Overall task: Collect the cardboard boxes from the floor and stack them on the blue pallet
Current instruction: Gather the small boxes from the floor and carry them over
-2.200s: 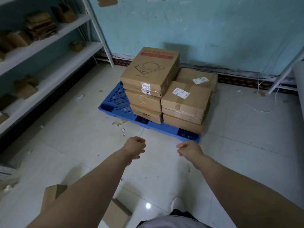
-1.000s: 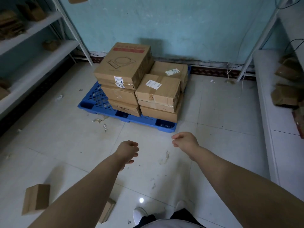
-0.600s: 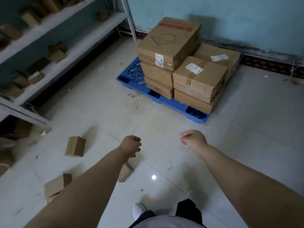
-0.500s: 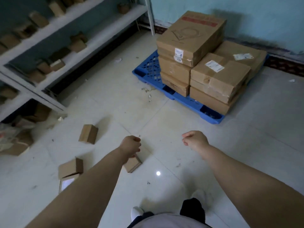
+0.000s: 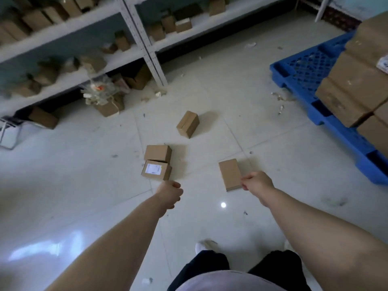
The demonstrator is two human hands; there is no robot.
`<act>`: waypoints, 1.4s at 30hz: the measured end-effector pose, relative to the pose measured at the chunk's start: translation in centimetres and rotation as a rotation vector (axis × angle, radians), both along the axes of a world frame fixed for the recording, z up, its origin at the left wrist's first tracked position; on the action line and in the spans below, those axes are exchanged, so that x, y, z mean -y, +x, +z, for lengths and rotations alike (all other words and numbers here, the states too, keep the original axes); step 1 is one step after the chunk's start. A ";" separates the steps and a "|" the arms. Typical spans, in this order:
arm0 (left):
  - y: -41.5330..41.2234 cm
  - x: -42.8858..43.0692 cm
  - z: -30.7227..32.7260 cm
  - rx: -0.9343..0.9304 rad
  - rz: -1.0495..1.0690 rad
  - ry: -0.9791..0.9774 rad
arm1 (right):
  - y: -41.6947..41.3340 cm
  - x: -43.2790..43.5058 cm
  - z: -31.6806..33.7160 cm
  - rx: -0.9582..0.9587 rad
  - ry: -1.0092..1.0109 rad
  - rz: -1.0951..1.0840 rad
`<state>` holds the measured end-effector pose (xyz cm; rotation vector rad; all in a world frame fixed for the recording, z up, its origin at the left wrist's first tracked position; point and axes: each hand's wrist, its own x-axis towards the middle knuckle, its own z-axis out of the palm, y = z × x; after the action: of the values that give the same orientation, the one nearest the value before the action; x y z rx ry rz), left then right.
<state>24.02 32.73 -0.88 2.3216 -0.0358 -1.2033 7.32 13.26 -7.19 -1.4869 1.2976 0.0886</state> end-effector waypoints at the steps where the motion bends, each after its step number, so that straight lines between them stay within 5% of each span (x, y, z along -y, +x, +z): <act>1: 1.5 -1.7 0.0 0.000 0.024 0.006 | 1.9 -1.7 -0.3 0.003 0.013 0.015; 11: 13.8 -9.5 -2.4 -0.013 0.191 0.055 | 15.6 -6.4 -2.5 -0.039 0.083 0.139; 24: 36.5 -4.4 -9.8 -0.123 0.278 0.144 | 42.7 -1.7 -9.2 -0.147 0.053 0.356; 32: 45.5 -2.4 -21.0 -0.183 0.430 0.200 | 56.8 -0.2 -17.3 -0.212 0.003 0.574; 42: 50.3 -2.2 -42.8 -0.247 0.531 0.298 | 64.2 0.2 -36.4 -0.352 -0.033 0.705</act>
<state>74.28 34.91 -43.68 2.1890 0.8419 -1.2557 71.52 13.02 -43.62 -1.9579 0.9793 0.8192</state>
